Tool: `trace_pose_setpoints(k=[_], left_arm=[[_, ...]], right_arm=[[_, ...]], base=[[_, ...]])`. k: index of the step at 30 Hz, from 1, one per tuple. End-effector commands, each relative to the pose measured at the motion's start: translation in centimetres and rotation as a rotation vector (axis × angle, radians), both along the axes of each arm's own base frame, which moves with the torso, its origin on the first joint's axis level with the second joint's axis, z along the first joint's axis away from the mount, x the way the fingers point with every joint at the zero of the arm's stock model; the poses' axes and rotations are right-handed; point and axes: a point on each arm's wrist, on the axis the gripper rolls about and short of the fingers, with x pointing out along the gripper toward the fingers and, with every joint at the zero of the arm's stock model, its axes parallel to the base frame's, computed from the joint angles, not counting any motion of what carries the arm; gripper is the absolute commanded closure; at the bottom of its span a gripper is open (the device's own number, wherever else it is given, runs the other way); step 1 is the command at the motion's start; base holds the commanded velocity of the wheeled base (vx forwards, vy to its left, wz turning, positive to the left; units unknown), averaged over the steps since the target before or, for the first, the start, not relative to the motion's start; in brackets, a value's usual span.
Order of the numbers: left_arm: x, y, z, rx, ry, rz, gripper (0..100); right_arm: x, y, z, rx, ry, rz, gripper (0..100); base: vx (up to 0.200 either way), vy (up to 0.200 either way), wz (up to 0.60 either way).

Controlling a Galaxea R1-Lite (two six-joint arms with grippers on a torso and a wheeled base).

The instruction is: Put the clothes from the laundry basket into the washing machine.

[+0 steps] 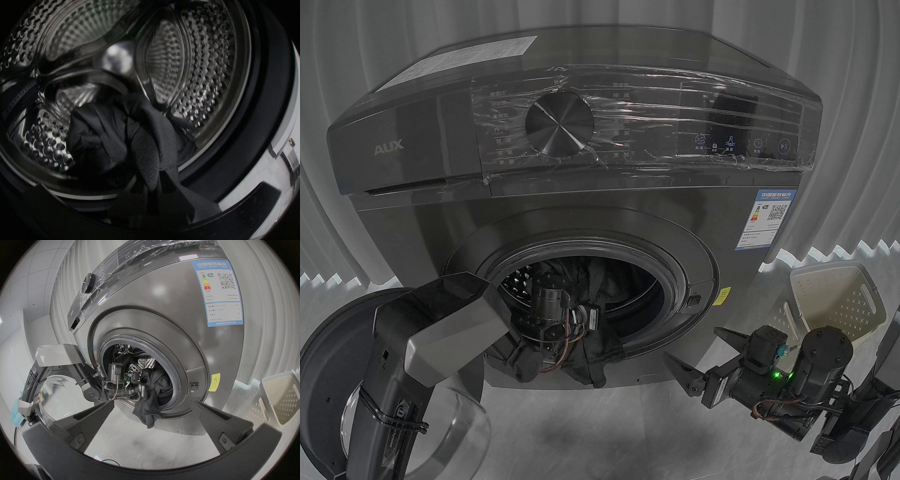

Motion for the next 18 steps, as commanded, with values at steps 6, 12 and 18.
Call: trace_pose_setpoints(k=[6, 12, 18], left_arm=[[2.8, -1.3, 2.1, -0.095, -0.141, 0.079, 100], [3.0, -1.1, 1.6, -0.091, -0.141, 0.084, 0], [2.8, -0.9, 2.0, -0.101, -0.155, 0.085, 0]], right_arm=[[-0.1, 0.0, 0.1, 0.001, -0.004, 0.002, 0], [0.0, 0.0, 0.2, 0.003, -0.008, 0.001, 0], [-0.1, -0.1, 0.1, 0.001, -0.006, 0.001, 0]], base=[[0.0, 0.0, 0.0], [0.0, 0.0, 0.0], [0.0, 0.0, 0.0]])
